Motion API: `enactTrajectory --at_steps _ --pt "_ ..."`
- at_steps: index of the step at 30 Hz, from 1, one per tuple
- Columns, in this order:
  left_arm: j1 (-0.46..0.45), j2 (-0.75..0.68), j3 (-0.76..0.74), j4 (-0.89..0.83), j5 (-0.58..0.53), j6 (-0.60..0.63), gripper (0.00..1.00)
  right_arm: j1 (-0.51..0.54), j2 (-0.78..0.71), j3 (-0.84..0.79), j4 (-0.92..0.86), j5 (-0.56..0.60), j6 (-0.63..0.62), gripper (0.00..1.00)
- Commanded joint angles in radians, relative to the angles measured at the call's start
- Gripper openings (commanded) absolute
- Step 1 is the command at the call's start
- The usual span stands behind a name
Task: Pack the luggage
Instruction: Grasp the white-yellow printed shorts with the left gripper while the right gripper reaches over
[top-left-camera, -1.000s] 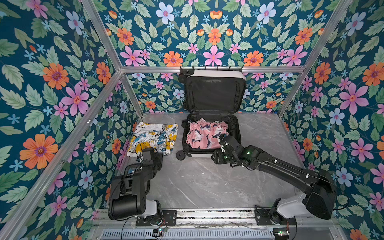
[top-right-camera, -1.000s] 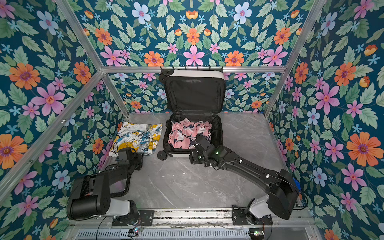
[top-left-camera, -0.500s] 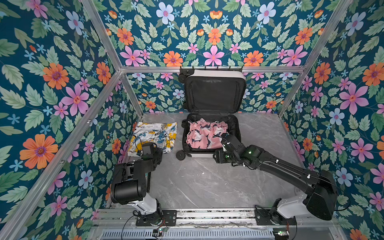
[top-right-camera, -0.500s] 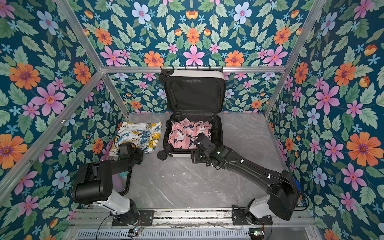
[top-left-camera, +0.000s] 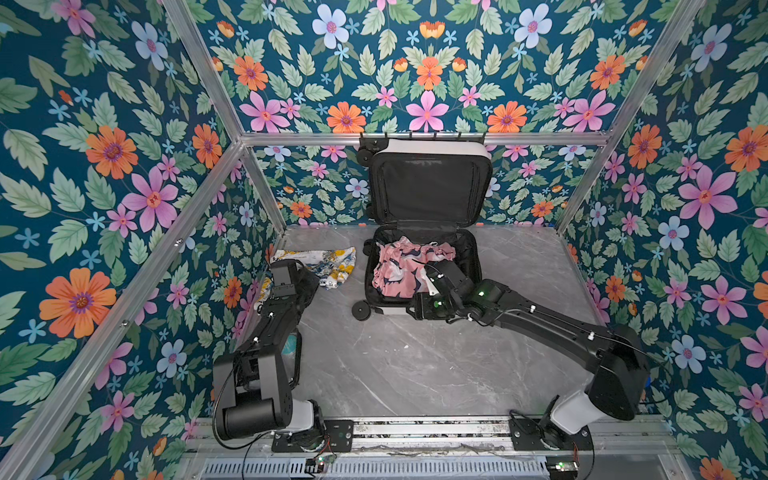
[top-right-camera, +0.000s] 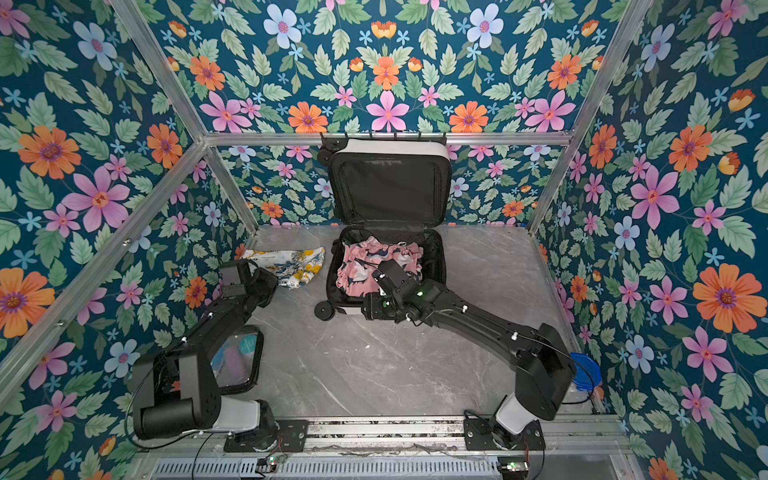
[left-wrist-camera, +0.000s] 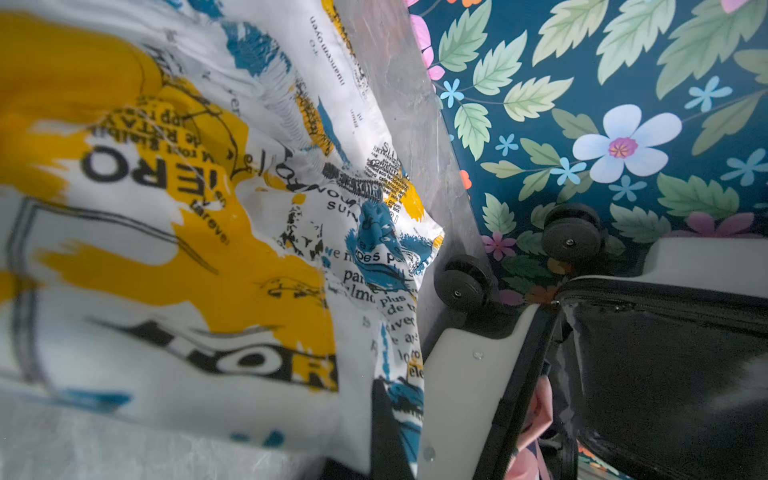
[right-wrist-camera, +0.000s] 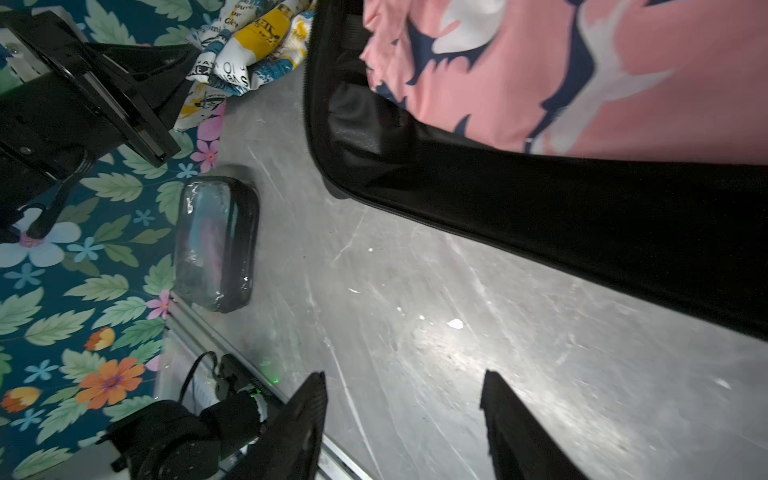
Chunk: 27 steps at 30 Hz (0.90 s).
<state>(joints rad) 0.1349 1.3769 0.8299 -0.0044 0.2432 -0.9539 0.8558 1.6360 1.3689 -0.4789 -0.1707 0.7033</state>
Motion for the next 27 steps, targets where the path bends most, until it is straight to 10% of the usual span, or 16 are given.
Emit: enactTrajectory --at_steps 1,10,27 --pt "0.001 -0.050 0.006 -0.100 0.018 0.094 0.00 0.008 0.103 0.081 0.078 -0.120 0.090 0.62" --pt "0.004 -0.160 -0.051 -0.157 0.053 0.120 0.00 0.032 0.413 0.392 0.187 -0.218 0.367 0.64" --pt "0.006 -0.218 -0.169 -0.078 0.141 0.035 0.00 0.092 0.633 0.471 0.492 -0.126 0.771 0.67"
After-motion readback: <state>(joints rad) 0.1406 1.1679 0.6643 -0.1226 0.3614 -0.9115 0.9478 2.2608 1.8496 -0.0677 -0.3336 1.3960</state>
